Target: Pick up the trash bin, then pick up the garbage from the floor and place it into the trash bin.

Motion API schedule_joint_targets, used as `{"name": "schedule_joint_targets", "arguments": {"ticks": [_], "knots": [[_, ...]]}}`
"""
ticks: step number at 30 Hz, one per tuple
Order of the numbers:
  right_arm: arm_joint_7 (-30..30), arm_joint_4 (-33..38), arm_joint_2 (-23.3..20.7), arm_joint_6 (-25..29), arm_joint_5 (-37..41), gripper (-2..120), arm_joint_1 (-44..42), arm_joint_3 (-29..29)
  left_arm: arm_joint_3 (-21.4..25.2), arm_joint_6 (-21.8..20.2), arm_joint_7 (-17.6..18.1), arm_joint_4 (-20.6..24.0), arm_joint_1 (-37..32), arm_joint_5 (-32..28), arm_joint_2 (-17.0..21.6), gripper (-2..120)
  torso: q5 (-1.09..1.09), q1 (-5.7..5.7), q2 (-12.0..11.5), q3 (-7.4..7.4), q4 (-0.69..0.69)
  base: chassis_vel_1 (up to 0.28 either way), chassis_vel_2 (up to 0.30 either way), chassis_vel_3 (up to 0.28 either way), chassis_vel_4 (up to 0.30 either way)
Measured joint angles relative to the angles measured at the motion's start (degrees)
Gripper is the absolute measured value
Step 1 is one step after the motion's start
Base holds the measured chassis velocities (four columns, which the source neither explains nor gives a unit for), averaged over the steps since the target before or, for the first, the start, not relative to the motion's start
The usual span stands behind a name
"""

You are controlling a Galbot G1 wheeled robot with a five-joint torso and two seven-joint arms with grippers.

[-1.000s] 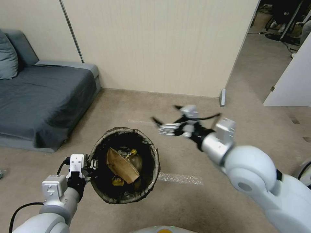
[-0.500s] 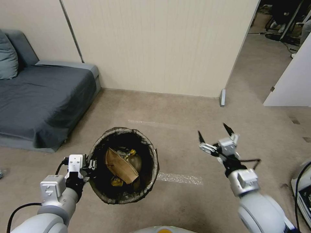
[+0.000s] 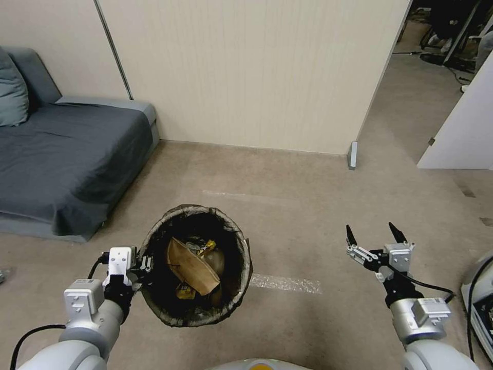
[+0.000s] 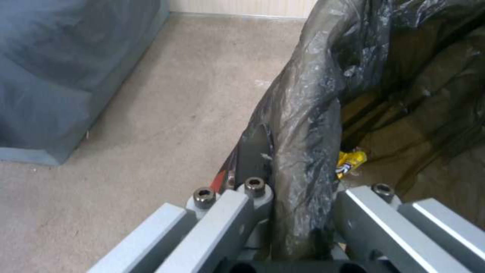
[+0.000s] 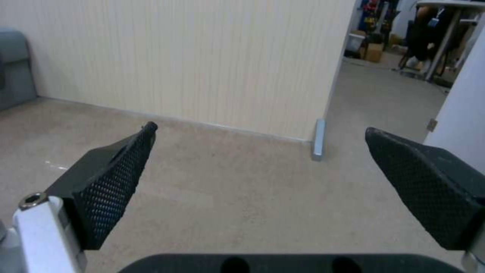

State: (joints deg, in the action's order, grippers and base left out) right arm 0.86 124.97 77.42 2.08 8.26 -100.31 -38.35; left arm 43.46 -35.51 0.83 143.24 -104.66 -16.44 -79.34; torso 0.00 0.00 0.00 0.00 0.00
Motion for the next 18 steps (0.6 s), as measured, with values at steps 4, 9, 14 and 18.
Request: {"name": "schedule_joint_targets", "arguments": {"ticks": [4,9,14,18], "knots": [[0.1,0.0,0.1,-0.2,0.2,100,0.4,0.3,0.0,-0.1,0.0,0.0,0.1,0.0,0.0,1,0.0,0.0,0.0,0.0,0.0,0.0,0.0,0.0,0.0],[0.4,-0.1,0.0,-0.9,0.2,100,1.1,1.1,0.0,-0.1,0.0,0.0,0.2,0.0,-0.3,1,0.0,0.0,0.0,0.0,0.0,0.035,0.035,0.045,0.03],[0.6,-0.1,-0.3,-2.0,0.2,100,1.7,1.9,0.0,-0.1,0.0,0.0,0.2,0.0,-0.6,1,0.0,0.0,0.0,0.0,0.0,0.071,0.072,0.075,0.061],[0.8,-0.1,-0.3,-2.6,0.2,100,1.7,2.1,0.0,-0.1,0.0,0.0,0.1,0.1,-0.8,1,0.0,0.0,0.0,0.0,0.0,0.086,0.08,0.085,0.081]]}}
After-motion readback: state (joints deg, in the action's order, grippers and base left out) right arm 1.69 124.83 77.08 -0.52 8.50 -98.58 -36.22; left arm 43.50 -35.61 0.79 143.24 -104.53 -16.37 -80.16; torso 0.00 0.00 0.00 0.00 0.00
